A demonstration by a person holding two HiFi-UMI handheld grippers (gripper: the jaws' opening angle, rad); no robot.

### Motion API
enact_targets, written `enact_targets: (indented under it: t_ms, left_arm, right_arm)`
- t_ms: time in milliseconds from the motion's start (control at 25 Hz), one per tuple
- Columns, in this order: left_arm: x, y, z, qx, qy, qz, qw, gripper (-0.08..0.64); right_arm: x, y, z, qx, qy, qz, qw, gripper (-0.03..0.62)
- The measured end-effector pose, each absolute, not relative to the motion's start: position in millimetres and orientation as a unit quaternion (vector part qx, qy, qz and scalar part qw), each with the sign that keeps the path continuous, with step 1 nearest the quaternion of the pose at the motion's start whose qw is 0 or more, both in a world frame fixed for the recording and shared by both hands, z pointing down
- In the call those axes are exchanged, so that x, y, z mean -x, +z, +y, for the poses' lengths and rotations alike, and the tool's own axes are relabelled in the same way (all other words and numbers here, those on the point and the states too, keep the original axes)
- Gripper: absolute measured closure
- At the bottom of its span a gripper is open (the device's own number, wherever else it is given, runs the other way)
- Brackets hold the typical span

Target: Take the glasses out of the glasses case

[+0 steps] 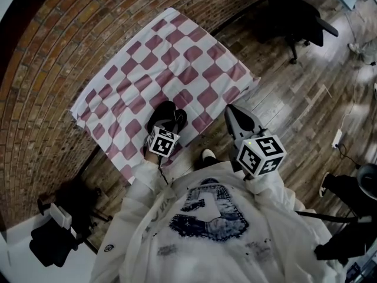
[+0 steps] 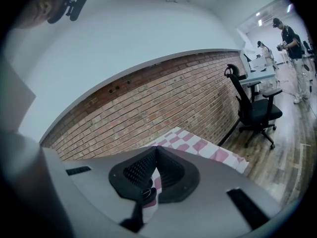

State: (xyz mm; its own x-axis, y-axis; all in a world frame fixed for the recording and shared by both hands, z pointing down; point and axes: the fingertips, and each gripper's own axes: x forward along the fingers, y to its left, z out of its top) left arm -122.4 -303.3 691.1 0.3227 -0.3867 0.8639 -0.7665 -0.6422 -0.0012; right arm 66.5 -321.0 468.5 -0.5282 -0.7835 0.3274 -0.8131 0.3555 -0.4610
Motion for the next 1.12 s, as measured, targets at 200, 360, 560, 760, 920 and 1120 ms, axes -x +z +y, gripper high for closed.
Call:
enact_targets:
  t_ms: [200, 360, 560, 760, 920, 1120]
  left_arm:
    - [130, 664, -305, -0.793, 0.429, -0.389, 0.19, 0.518]
    - [133, 635, -302, -0.801, 0.399, -0.411, 0.173, 0.52]
    - [138, 596, -286, -0.812, 0.359, -0.436, 0.151, 0.52]
    - [143, 554, -256, -0.82, 0.314, -0.459, 0.133, 0.52]
    - [150, 526, -231, -0.825, 0.288, -0.473, 0.115, 0.522]
    - [161, 493, -196, -0.824, 0.255, -0.498, 0.095, 0.522]
  right_arm:
    - [-52, 464, -310, -0.476, 0.293, -0.829, 0.023, 0.578]
    - [-43, 460, -296, -0.473, 0.287, -0.833, 0.023, 0.578]
    - [-26, 453, -271, -0.467, 0.282, -0.838, 0.024, 0.578]
    - [-8, 447, -236, -0.461, 0.277, -0.843, 0.025, 0.578]
    - [4, 442, -210, -0.46, 0.272, -0.845, 0.022, 0.578]
    - [17, 439, -175, -0.457, 0.265, -0.849, 0.022, 0.578]
